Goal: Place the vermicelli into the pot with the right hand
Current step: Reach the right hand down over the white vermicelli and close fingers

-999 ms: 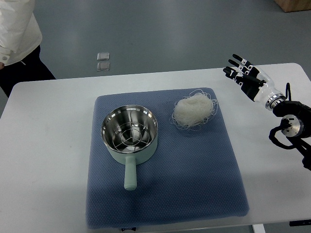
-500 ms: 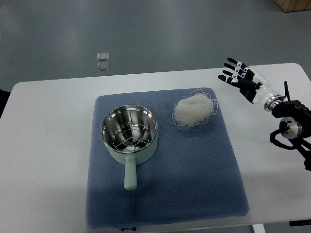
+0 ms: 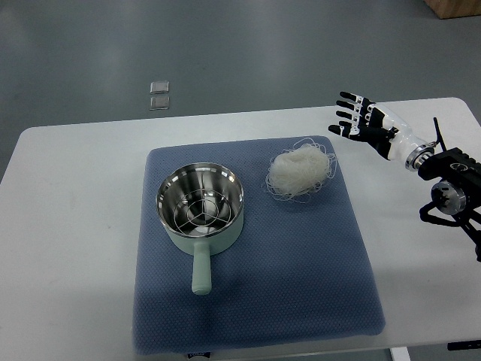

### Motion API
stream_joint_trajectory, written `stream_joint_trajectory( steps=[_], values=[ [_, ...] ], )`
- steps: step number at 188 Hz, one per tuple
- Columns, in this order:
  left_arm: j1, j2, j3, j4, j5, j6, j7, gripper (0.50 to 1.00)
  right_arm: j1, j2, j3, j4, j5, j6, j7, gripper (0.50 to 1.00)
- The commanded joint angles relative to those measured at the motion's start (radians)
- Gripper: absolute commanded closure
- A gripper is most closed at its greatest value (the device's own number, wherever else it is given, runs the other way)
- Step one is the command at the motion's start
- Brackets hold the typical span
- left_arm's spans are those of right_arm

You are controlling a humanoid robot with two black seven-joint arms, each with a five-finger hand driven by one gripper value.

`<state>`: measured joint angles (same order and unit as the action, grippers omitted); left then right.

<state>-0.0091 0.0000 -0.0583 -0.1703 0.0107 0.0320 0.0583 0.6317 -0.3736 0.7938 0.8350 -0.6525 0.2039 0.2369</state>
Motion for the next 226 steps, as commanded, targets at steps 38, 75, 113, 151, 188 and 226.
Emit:
stream_joint_trajectory(
  steps=[38, 75, 113, 151, 188, 226],
  values=[
    [0.000, 0.000, 0.002, 0.000, 0.000, 0.000, 0.000, 0.500, 0.140, -0.064, -0.192, 0.039, -0.412, 0.026, 0.050, 0.581],
    [0.000, 0.000, 0.000, 0.000, 0.000, 0.000, 0.000, 0.500, 0.279, -0.113, -0.404, 0.082, -0.582, 0.018, 0.065, 0.581],
    [0.000, 0.000, 0.000, 0.000, 0.000, 0.000, 0.000, 0.500, 0.364, -0.097, -0.510, 0.088, -0.733, 0.002, 0.064, 0.581],
    [0.000, 0.000, -0.002, 0.000, 0.000, 0.000, 0.000, 0.500, 0.424, -0.022, -0.657, 0.075, -0.786, -0.055, 0.053, 0.581],
    [0.000, 0.000, -0.002, 0.000, 0.000, 0.000, 0.000, 0.500, 0.448, 0.041, -0.772, 0.007, -0.851, -0.115, 0.050, 0.585],
    [0.000, 0.000, -0.005, -0.002, 0.000, 0.000, 0.000, 0.500, 0.447, 0.047, -0.785, -0.086, -0.911, -0.121, 0.044, 0.597]
  ],
)
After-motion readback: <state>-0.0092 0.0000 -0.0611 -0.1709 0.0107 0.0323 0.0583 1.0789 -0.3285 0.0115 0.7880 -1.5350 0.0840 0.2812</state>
